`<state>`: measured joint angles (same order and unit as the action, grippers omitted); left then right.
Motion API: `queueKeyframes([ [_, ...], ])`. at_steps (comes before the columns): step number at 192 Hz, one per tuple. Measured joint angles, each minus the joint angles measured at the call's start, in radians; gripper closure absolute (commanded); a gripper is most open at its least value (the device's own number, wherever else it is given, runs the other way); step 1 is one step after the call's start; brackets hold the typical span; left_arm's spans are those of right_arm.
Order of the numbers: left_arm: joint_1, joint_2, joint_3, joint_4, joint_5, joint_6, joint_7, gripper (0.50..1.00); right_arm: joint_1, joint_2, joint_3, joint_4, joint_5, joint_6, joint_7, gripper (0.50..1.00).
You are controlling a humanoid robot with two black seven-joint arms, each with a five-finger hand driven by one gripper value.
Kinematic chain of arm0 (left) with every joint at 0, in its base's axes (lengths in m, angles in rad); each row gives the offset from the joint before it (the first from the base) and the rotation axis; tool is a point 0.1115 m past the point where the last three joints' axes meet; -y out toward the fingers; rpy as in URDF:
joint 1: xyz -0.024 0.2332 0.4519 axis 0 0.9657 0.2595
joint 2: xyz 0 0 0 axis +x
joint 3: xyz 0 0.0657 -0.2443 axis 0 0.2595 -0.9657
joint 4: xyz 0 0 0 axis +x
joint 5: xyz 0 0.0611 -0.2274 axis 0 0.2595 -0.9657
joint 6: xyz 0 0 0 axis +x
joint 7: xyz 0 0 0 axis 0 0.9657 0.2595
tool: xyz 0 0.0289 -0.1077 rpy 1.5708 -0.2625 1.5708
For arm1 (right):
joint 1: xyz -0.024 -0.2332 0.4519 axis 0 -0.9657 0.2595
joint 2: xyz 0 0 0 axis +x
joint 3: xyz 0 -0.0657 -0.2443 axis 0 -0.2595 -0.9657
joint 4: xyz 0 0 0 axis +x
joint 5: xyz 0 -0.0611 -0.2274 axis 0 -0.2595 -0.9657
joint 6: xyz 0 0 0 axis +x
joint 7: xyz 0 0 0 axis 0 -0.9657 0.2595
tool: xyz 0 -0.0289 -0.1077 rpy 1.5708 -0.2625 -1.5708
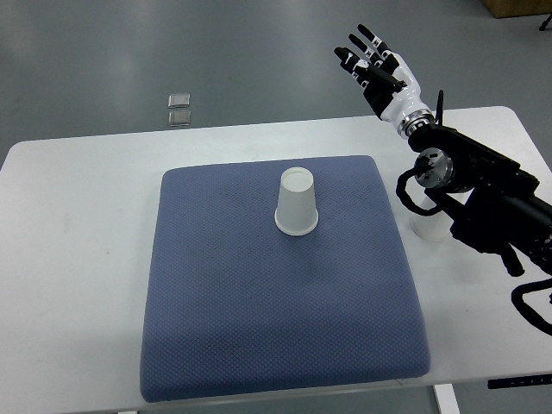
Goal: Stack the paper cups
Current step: 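Move the right hand from its raised pose toward the loose paper cup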
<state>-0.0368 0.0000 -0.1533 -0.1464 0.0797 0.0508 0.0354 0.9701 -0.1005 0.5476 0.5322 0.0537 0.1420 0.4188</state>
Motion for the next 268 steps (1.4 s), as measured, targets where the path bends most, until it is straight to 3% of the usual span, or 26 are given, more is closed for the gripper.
queueKeyframes([
  [268, 0.011, 0.000, -0.002, 0.000, 0.000, -0.002, 0.000, 0.500, 0.039, -0.019, -0.014, 0.001, -0.004, -0.006, -0.010, 0.587],
])
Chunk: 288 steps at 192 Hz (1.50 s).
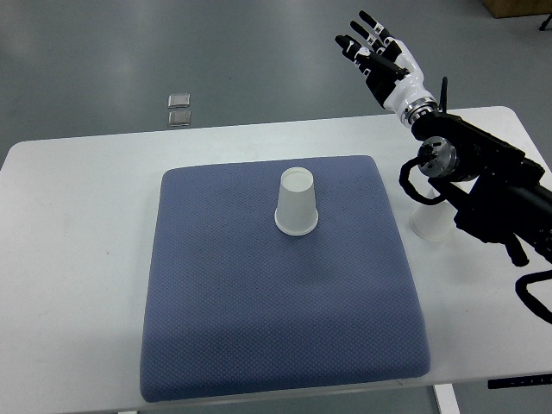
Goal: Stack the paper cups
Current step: 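Move the right hand from its raised pose toward the loose paper cup, then lower the right hand beside the white paper cup next to the pad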
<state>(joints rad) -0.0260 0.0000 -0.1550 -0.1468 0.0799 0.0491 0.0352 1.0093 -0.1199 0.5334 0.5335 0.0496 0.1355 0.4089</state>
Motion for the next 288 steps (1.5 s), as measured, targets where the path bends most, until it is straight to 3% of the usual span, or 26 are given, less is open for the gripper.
queueKeyframes([
  [99, 0.000, 0.000, 0.000, 0.000, 0.000, 0.000, 0.000, 0.500, 0.066, -0.084, -0.038, 0.016, -0.083, 0.009, -0.004, 0.587],
  [158, 0.000, 0.000, 0.000, 0.000, 0.000, 0.000, 0.000, 0.500, 0.076, -0.267, -0.169, 0.099, -0.151, 0.073, -0.009, 0.587],
  [224, 0.000, 0.000, 0.000, 0.000, 0.000, 0.000, 0.000, 0.500, 0.204, -0.429, -0.362, 0.157, -0.515, 0.181, -0.011, 0.587],
  [288, 0.000, 0.000, 0.000, 0.000, 0.000, 0.000, 0.000, 0.500, 0.237, -0.488, -0.458, 0.180, -0.962, 0.262, -0.010, 0.587],
])
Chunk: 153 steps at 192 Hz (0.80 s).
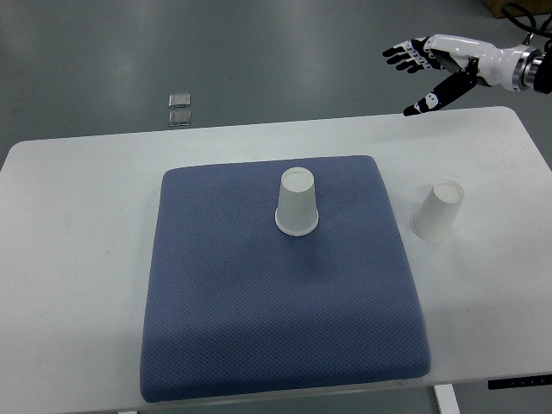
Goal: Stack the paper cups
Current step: 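Lower the right hand beside the white paper cup next to the pad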
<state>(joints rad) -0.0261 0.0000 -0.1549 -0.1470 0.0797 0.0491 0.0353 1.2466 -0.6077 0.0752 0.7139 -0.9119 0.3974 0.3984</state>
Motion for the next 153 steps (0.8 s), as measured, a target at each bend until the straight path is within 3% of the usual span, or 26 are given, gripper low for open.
queueKeyframes([
  [34, 0.000, 0.000, 0.000, 0.000, 0.000, 0.000, 0.000, 0.500, 0.022, -0.017, -0.012, 0.014, -0.264, 0.009, 0.001, 0.587],
  [74, 0.000, 0.000, 0.000, 0.000, 0.000, 0.000, 0.000, 0.500, 0.049, -0.049, -0.066, 0.061, -0.420, 0.072, 0.002, 0.587],
  [153, 0.000, 0.000, 0.000, 0.000, 0.000, 0.000, 0.000, 0.500, 0.047, -0.057, -0.211, 0.074, -0.485, 0.039, 0.006, 0.587],
])
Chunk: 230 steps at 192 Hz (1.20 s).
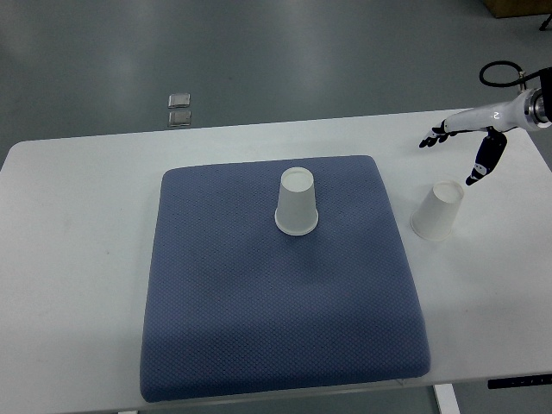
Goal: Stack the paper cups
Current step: 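Lower the right hand beside the white paper cup next to the pad, then close the right hand's fingers around the white paper cup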
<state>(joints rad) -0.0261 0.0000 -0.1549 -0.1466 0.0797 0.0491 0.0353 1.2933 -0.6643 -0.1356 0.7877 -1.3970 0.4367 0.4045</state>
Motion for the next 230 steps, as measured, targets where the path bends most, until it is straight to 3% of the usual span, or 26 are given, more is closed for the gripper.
queueKeyframes([
  [44, 0.000, 0.000, 0.000, 0.000, 0.000, 0.000, 0.000, 0.500, -0.008, -0.013, -0.040, 0.002, 0.000, -0.010, 0.005, 0.587],
  [230, 0.000, 0.000, 0.000, 0.000, 0.000, 0.000, 0.000, 0.500, -0.162, 0.046, -0.043, -0.014, -0.011, -0.206, -0.004, 0.605],
])
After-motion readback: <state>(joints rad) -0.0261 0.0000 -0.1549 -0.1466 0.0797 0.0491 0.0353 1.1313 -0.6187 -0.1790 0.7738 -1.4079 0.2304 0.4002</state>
